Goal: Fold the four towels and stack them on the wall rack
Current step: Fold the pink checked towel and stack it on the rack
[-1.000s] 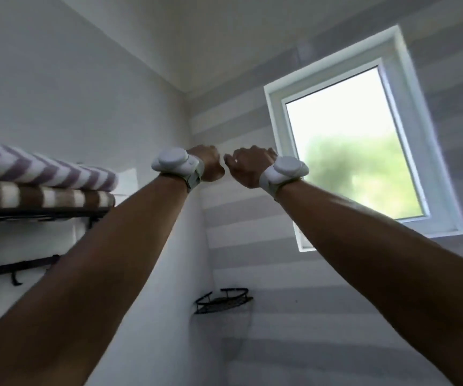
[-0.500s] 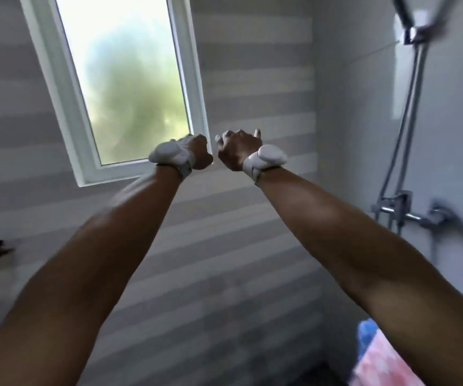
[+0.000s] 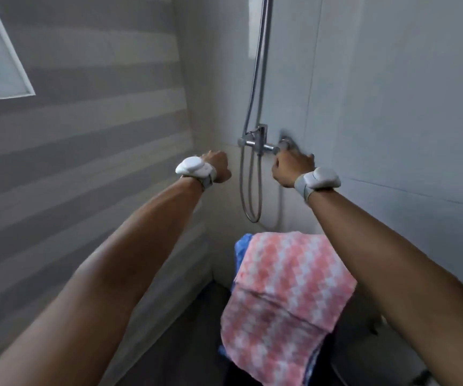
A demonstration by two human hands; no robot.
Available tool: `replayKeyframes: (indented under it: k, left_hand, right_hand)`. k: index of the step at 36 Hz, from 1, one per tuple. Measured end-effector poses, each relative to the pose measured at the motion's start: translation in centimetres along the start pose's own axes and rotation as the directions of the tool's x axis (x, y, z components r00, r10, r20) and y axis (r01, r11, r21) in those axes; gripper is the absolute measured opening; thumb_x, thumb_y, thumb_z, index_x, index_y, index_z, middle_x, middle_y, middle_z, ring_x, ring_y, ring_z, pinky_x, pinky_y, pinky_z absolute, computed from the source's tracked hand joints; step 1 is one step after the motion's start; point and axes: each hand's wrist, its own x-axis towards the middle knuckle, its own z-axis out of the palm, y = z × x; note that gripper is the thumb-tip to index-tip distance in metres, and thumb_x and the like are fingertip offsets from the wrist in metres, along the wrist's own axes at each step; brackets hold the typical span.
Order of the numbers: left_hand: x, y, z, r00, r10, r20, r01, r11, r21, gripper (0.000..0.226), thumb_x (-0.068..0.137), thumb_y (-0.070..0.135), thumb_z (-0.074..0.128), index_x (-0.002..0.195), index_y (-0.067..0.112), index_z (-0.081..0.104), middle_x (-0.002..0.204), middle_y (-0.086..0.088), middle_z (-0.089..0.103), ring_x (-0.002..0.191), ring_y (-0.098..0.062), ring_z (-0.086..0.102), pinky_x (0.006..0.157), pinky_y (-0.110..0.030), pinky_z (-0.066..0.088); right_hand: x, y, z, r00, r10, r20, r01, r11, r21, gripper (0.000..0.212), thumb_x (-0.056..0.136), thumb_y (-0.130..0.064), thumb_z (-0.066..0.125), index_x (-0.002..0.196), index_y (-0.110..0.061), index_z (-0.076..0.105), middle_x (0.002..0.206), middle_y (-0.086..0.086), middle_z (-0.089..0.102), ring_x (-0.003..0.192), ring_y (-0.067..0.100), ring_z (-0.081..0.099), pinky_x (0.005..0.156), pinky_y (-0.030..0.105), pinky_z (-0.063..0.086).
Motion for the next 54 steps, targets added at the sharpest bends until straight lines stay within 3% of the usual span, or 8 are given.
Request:
replayKeyframes:
  k: [3,10,21,31,40,45,50,54]
  left_hand:
    - [0.7,2.5,4.8,0.989,0.096,0.113,-0.097,0.995,0.001,0.028,0.089,0.024,0.054,0.11,0.011,0.067,0.123,-0.01,0.065,0.112,-0.032,0.061,0.08,-0.032,0.044]
    - [3.1,5.4,13.1,0.896,0.244,0.371,-0.248,0.968,-0.037,0.029,0.084,0.015,0.06,0.11,0.007,0.071,0.112,-0.008,0.069,0.095,-0.024,0.063,0.084,-0.031,0.05]
    - [8.3,6.7,25.7,0.846,0.21,0.489,-0.207,0.976,-0.061,0.065,0.095,0.058,0.048,0.132,0.006,0.055,0.14,-0.013,0.052,0.127,-0.032,0.05,0.105,-0.039,0.039]
    - [11.5,7.2,34.4,0.837,0.026,0.546,0.123,0.965,-0.233,0.088,0.089,0.076,0.032,0.127,0.001,0.057,0.134,-0.021,0.057,0.12,-0.036,0.055,0.104,-0.041,0.04]
    - [14.0,8.6,35.5,0.874,0.024,0.485,0.207,0.885,-0.417,0.069,0.088,0.05,0.064,0.139,0.007,0.044,0.143,-0.014,0.048,0.129,-0.033,0.048,0.104,-0.035,0.037]
    - [14.5,9.5,34.9,0.9,0.032,0.435,0.194,0.864,-0.464,0.067,0.081,0.027,0.077,0.136,0.007,0.044,0.133,-0.016,0.054,0.121,-0.032,0.053,0.096,-0.035,0.042]
    - [14.9,9.3,35.5,0.837,-0.061,0.544,0.319,0.861,-0.395,0.077,0.084,0.051,0.069,0.135,-0.003,0.047,0.134,-0.019,0.055,0.12,-0.035,0.055,0.094,-0.036,0.043]
    - [14.5,9.8,35.9,0.855,-0.102,0.508,0.316,0.88,-0.354,0.067,0.092,0.049,0.061,0.131,-0.004,0.05,0.133,-0.02,0.056,0.12,-0.036,0.055,0.094,-0.035,0.041]
  right_hand:
    - [-1.9,6.1,2.9,0.972,0.181,0.15,-0.17,0.982,-0.085,0.018,0.089,-0.017,0.047,0.097,-0.012,0.062,0.107,0.015,0.067,0.096,0.038,0.065,0.084,0.039,0.045]
    - [-6.6,15.3,8.8,0.815,0.411,0.409,-0.36,0.912,-0.198,0.018,0.083,-0.009,0.05,0.086,-0.007,0.068,0.092,0.014,0.07,0.067,0.03,0.062,0.056,0.025,0.043]
    - [-10.1,22.7,15.2,0.67,0.59,0.451,-0.579,0.795,-0.179,0.053,0.099,-0.052,0.042,0.122,-0.009,0.061,0.125,0.017,0.064,0.107,0.037,0.063,0.081,0.037,0.047]
    - [-9.2,25.7,19.6,0.613,0.66,0.434,-0.721,0.692,-0.036,0.058,0.101,-0.049,0.038,0.145,-0.012,0.045,0.143,0.016,0.053,0.126,0.038,0.054,0.104,0.039,0.044]
    - [-8.2,26.9,22.4,0.568,0.763,0.31,-0.821,0.551,0.147,0.063,0.087,-0.053,0.064,0.131,-0.01,0.052,0.134,0.013,0.059,0.124,0.037,0.054,0.104,0.046,0.04]
    - [-8.0,27.5,22.6,0.596,0.775,0.207,-0.794,0.532,0.294,0.058,0.077,-0.039,0.078,0.122,-0.015,0.053,0.124,0.007,0.06,0.113,0.033,0.058,0.099,0.045,0.043]
    - [-8.4,27.8,21.6,0.729,0.659,0.186,-0.666,0.617,0.419,0.023,0.077,-0.015,0.078,0.09,-0.007,0.061,0.091,0.009,0.064,0.083,0.03,0.061,0.067,0.03,0.043]
    - [-9.1,28.1,21.4,0.823,0.558,0.104,-0.552,0.744,0.377,0.019,0.077,-0.001,0.065,0.09,-0.014,0.062,0.105,0.008,0.052,0.087,0.029,0.059,0.072,0.032,0.047]
